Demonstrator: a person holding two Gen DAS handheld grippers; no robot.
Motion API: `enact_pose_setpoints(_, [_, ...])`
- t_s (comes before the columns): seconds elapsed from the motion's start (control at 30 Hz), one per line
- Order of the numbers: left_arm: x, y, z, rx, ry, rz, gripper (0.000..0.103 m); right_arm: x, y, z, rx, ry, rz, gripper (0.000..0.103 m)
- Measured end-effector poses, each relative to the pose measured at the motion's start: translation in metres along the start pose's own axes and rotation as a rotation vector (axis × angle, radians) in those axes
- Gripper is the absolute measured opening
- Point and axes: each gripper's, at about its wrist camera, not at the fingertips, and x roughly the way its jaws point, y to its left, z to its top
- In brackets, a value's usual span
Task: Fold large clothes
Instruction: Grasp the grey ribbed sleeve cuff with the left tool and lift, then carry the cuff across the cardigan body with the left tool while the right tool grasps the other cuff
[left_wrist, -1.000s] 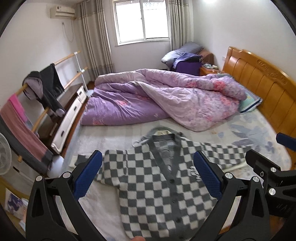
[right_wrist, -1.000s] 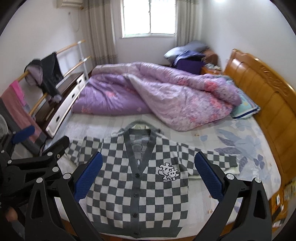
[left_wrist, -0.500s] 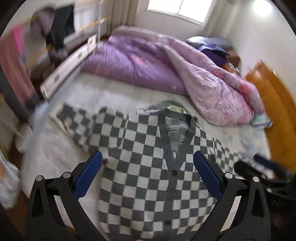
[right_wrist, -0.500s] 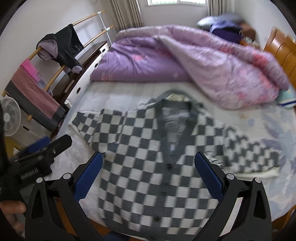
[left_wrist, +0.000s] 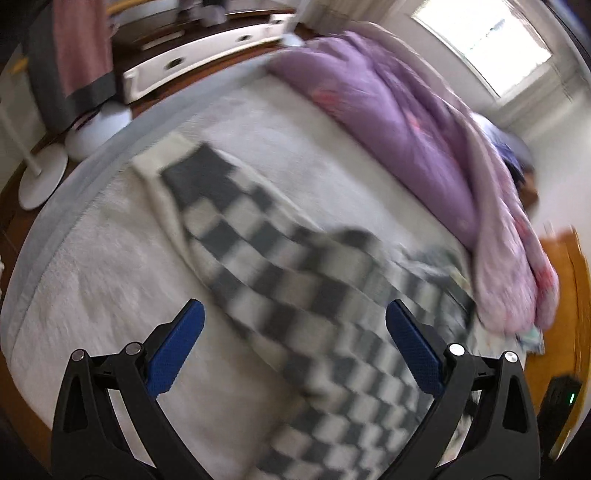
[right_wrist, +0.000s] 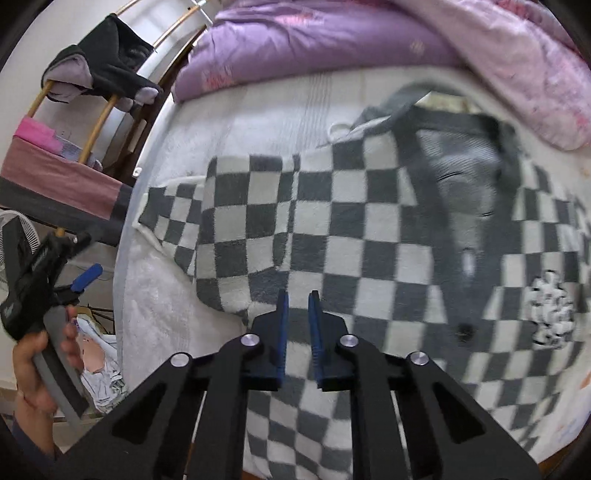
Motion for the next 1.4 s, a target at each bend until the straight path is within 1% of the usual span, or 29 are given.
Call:
enact_pose_setpoints(0.03, [0.012, 0.019, 0.014, -0.022, -0.012, 0.02, 0.098, 0.012, 0.002, 0.002, 0.006, 0.01, 0.004, 0.01])
enact_pose_setpoints(0.13, [0.044, 0.063, 0.045, -0.08, -0.029, 0.03, 0.098, 0.046, 0.009, 0.008, 0.004, 0.022, 0.01, 0.01])
enact_pose_setpoints(0.23, [0.073, 0.094, 0.066, -0.112, -0.029, 0.054, 0.097, 0.073, 0.01, 0.012, 0.011, 0.04, 0.008, 0.01])
enact_pose_setpoints(0.3, [0.089, 0.102, 0.076, -0.091, -0.03, 0.069, 0.097, 0.087, 0.01, 0.013, 0.02, 0.048, 0.012, 0.01])
enact_pose_setpoints(0.33, [0.098, 0.105, 0.081, -0.081, -0.027, 0.075, 0.091, 0.093, 0.009, 0.014, 0.022, 0.05, 0.01, 0.01])
enact_pose_setpoints(0.37, [0.105, 0.108, 0.085, -0.081, -0.018, 0.056, 0.085, 0.1, 0.008, 0.014, 0.027, 0.057, 0.008, 0.01])
enact_pose_setpoints(0.4, [0.108, 0.108, 0.086, -0.083, -0.012, 0.041, 0.084, 0.105, 0.006, 0.015, 0.03, 0.062, 0.01, 0.01])
enact_pose_setpoints(0.5, [0.124, 0.113, 0.091, -0.066, -0.011, 0.042, 0.083, 0.116, 0.002, 0.017, 0.036, 0.066, 0.008, 0.01])
enact_pose_setpoints(0.53, [0.13, 0.115, 0.093, -0.073, -0.004, 0.041, 0.081, 0.118, 0.0, 0.018, 0.037, 0.068, 0.011, 0.01])
enact_pose_setpoints(0.6, [0.142, 0.121, 0.093, -0.099, 0.015, 0.038, 0.073, 0.121, -0.002, 0.02, 0.041, 0.066, 0.015, 0.01])
enact_pose_setpoints(0.7, [0.153, 0.132, 0.091, -0.158, 0.018, 0.022, 0.07, 0.129, -0.001, 0.024, 0.045, 0.066, 0.015, 0.01])
enact_pose_setpoints(0.73, [0.155, 0.133, 0.09, -0.163, 0.02, 0.021, 0.066, 0.132, 0.0, 0.025, 0.043, 0.065, 0.016, 0.01])
enact_pose_setpoints(0.77, [0.156, 0.133, 0.09, -0.159, 0.013, 0.024, 0.059, 0.133, 0.001, 0.026, 0.036, 0.065, 0.019, 0.01])
enact_pose_setpoints(0.8, [0.157, 0.132, 0.091, -0.153, 0.007, 0.023, 0.055, 0.133, 0.003, 0.026, 0.033, 0.063, 0.02, 0.01])
enact_pose_setpoints(0.87, [0.162, 0.132, 0.093, -0.158, 0.017, 0.022, 0.053, 0.135, 0.004, 0.026, 0.028, 0.058, 0.036, 0.01])
enact_pose_setpoints(0.93, [0.171, 0.136, 0.094, -0.19, 0.039, 0.016, 0.053, 0.137, 0.005, 0.026, 0.025, 0.058, 0.038, 0.01])
enact_pose_setpoints(0.97, [0.174, 0.138, 0.094, -0.201, 0.045, 0.014, 0.05, 0.137, 0.006, 0.026, 0.027, 0.059, 0.04, 0.01])
enact_pose_setpoints(1.0, [0.174, 0.14, 0.095, -0.211, 0.042, 0.011, 0.045, 0.137, 0.007, 0.025, 0.03, 0.061, 0.044, 0.01])
enact_pose_setpoints(1.03, [0.172, 0.139, 0.096, -0.209, 0.032, 0.005, 0.031, 0.137, 0.007, 0.025, 0.03, 0.06, 0.044, 0.01])
enact_pose_setpoints(1.07, [0.168, 0.138, 0.096, -0.197, 0.018, 0.014, 0.011, 0.137, 0.008, 0.025, 0.029, 0.058, 0.044, 0.01])
enact_pose_setpoints(1.1, [0.16, 0.135, 0.096, -0.177, -0.003, 0.029, 0.009, 0.137, 0.009, 0.025, 0.03, 0.058, 0.049, 0.01])
enact_pose_setpoints(1.2, [0.129, 0.128, 0.095, -0.153, -0.044, 0.001, 0.009, 0.137, 0.012, 0.024, 0.019, 0.058, 0.059, 0.01])
enact_pose_setpoints(1.33, [0.065, 0.125, 0.094, -0.13, -0.152, -0.021, 0.009, 0.143, 0.018, 0.023, 0.009, 0.069, 0.072, 0.01])
enact_pose_setpoints(1.4, [0.027, 0.123, 0.094, -0.11, -0.211, -0.023, 0.009, 0.152, 0.021, 0.023, 0.007, 0.083, 0.097, 0.008])
